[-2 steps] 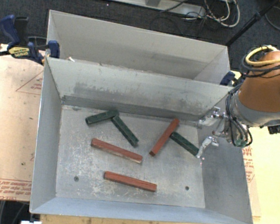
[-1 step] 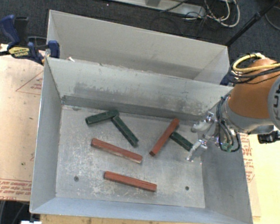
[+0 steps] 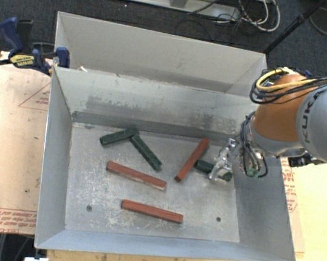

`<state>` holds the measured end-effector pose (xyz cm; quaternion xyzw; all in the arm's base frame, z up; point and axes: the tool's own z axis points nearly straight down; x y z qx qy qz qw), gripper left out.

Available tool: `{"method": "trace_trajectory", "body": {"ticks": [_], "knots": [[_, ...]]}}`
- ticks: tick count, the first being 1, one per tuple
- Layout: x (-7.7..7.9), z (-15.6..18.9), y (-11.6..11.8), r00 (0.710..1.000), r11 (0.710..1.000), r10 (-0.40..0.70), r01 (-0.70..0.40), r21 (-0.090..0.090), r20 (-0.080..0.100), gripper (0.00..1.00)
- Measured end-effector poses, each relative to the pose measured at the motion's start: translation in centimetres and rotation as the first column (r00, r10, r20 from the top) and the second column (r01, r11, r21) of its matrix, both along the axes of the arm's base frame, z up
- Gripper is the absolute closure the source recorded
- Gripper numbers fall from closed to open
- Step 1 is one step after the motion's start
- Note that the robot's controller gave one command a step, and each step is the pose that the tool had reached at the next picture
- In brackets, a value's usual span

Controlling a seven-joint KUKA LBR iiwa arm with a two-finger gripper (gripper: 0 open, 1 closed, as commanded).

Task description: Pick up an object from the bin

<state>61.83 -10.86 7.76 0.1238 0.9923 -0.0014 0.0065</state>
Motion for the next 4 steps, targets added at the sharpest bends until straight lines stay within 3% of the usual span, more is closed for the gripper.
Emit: {"method": "trace_trajectory", "body": {"ticks": [2, 4], "knots": [[0.0, 0.1, 0.0, 1.000, 1.000, 0.000, 0.000, 0.000, -0.001, 1.00], [-0.3, 2.0, 0.1, 1.000, 1.000, 0.000, 0.000, 0.005, -0.014, 1.00]]}}
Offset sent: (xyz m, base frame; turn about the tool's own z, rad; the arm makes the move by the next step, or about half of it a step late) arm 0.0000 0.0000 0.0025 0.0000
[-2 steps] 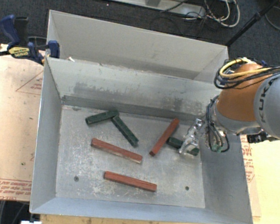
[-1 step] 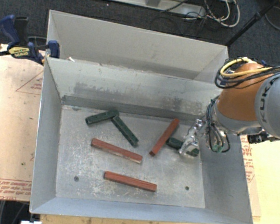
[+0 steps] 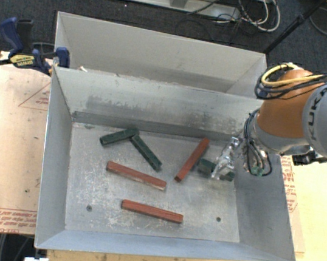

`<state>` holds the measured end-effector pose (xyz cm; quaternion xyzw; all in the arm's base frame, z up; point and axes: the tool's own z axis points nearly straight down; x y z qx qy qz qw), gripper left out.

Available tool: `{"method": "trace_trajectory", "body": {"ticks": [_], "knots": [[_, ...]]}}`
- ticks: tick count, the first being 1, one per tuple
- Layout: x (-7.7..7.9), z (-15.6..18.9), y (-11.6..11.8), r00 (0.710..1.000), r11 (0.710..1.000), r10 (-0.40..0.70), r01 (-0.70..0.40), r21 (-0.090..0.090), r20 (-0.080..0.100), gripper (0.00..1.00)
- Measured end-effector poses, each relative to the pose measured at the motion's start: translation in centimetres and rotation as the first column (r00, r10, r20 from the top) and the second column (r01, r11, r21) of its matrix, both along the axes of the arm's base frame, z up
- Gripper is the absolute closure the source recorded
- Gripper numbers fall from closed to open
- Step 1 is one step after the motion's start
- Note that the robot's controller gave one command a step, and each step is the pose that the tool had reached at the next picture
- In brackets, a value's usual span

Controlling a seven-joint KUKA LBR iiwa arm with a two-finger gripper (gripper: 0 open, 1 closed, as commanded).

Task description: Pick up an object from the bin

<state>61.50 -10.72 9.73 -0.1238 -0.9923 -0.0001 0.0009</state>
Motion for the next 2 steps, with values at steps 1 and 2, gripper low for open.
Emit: {"method": "trace_trajectory", "body": {"ticks": [1, 2], "knots": [[0.22, 1.26, -0.03, 1.000, 1.000, 0.001, -0.001, -0.001, 0.007, 1.00], [0.16, 2.04, -0.01, 1.000, 1.000, 0.001, -0.001, 0.000, 0.005, 1.00]]}}
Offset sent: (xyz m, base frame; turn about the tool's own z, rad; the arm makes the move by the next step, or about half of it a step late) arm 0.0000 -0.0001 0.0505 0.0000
